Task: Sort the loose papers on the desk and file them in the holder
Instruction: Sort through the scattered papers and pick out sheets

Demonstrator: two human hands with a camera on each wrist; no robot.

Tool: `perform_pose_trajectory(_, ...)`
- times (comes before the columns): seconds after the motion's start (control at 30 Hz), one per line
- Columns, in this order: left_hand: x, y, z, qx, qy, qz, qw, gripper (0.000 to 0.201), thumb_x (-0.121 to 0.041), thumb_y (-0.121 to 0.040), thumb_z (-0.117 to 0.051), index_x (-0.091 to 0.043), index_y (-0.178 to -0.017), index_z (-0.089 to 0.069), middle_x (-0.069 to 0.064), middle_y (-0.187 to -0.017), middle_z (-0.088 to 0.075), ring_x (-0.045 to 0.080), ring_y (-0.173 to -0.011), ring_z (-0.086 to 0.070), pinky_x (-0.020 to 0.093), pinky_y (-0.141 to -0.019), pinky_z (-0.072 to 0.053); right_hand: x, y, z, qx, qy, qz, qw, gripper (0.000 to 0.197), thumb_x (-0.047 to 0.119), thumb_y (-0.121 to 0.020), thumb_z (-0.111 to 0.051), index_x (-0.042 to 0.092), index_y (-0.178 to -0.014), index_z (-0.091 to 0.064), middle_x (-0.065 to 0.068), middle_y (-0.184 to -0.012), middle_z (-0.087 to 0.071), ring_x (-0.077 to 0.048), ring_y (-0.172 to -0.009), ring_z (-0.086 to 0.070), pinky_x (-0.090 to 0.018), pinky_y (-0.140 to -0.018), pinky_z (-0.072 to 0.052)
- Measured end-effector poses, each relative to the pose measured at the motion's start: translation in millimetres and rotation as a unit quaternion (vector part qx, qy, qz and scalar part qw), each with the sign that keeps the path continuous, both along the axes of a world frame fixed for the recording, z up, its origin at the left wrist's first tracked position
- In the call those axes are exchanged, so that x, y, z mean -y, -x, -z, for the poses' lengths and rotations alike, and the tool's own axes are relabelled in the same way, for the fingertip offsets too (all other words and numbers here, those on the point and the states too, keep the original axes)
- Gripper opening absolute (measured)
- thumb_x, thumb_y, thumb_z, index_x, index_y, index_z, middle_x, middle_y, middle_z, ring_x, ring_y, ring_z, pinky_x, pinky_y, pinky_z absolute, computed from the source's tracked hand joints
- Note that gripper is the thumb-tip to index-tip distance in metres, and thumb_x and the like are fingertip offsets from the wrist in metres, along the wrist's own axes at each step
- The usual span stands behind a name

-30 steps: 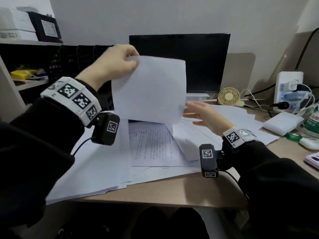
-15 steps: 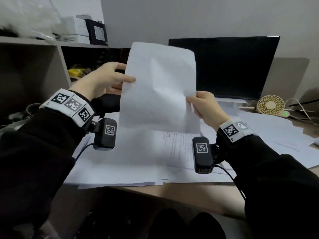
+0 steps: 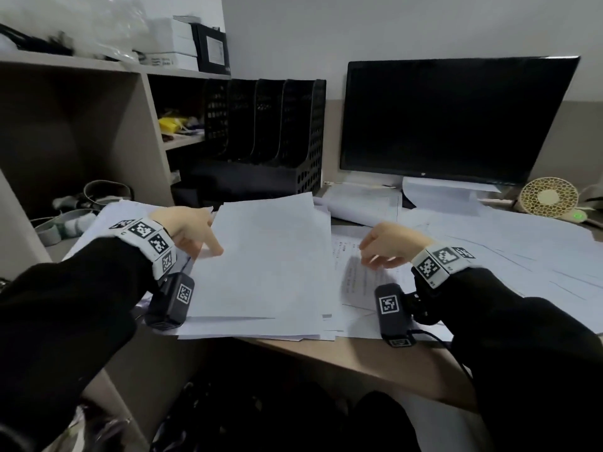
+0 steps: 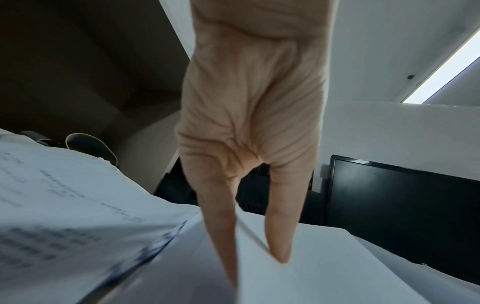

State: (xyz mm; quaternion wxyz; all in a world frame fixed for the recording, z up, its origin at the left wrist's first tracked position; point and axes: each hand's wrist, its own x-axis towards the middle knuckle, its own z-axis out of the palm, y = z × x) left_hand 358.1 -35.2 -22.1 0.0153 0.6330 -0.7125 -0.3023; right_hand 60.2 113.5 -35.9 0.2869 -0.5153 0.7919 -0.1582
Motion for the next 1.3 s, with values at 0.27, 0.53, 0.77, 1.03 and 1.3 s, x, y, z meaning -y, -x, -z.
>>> perform_pose_trajectory(0.27, -31.1, 25.5, -29.8, 0.023, 0.029, 0.138, 0.990, 0.073, -0.039, -0.084, -0.070, -0.036, -0.146, -0.031, -0.004, -0.154, -0.029, 0.020, -0.140, -0.031, 0.040, -0.113, -0.032, -17.6, -7.9, -3.8, -0.196, -0.131, -0.123, 0.964, 0.065, 0.050, -0.069, -0.078, 0.020, -0.123, -0.058, 0.001, -0.115, -0.064, -0.012, -0.096, -0.060, -0.027, -0.089, -0.053)
perform_pose_trajectory(0.53, -58.5, 73.5, -15.1, 0.084, -0.101, 0.225, 0.966, 0.049, -0.032, -0.092, -0.063, -0.027, -0.138, -0.047, -0.002, -0.143, -0.043, 0.024, -0.134, -0.040, 0.056, -0.095, -0.048, -16.4, -25.7, 0.6, -0.282, -0.130, -0.164, 0.936, 0.087, 0.054, -0.053, -0.083, 0.028, -0.127, -0.046, 0.009, -0.122, -0.055, -0.016, -0.104, -0.055, -0.040, -0.092, -0.049)
perform_pose_trajectory(0.77, -57.7, 76.7, -15.4, 0.082, -0.115, 0.207, 0.968, 0.041, -0.031, -0.091, -0.063, -0.020, -0.130, -0.055, 0.004, -0.143, -0.045, 0.029, -0.132, -0.040, 0.056, -0.086, -0.054, -23.0, -39.0, -5.5, -0.312, -0.125, -0.178, 0.925, 0.059, 0.035, -0.064, -0.078, 0.017, -0.116, -0.055, -0.001, -0.109, -0.060, -0.019, -0.090, -0.063, -0.038, -0.083, -0.057)
perform_pose_trajectory(1.03, -62.8, 81.4, -14.2, 0.093, -0.114, 0.207, 0.967, 0.048, -0.033, -0.090, -0.064, -0.013, -0.132, -0.052, 0.008, -0.148, -0.039, 0.034, -0.137, -0.036, 0.054, -0.086, -0.054, -30.8, -46.5, -9.1, -0.324, -0.139, -0.200, 0.914, 0.069, 0.042, -0.062, -0.083, 0.016, -0.120, -0.056, -0.002, -0.115, -0.061, -0.020, -0.094, -0.063, -0.037, -0.082, -0.056)
perform_pose_trajectory(1.3, -68.0, 84.2, -13.1, 0.088, -0.100, 0.196, 0.971, 0.046, -0.033, -0.092, -0.062, -0.009, -0.130, -0.053, 0.011, -0.146, -0.040, 0.036, -0.136, -0.037, 0.051, -0.086, -0.055, -39.2, -48.3, -8.4, -0.331, -0.112, -0.200, 0.915, 0.060, 0.040, -0.064, -0.079, 0.015, -0.112, -0.054, -0.003, -0.106, -0.062, -0.014, -0.075, -0.060, -0.031, -0.071, -0.056)
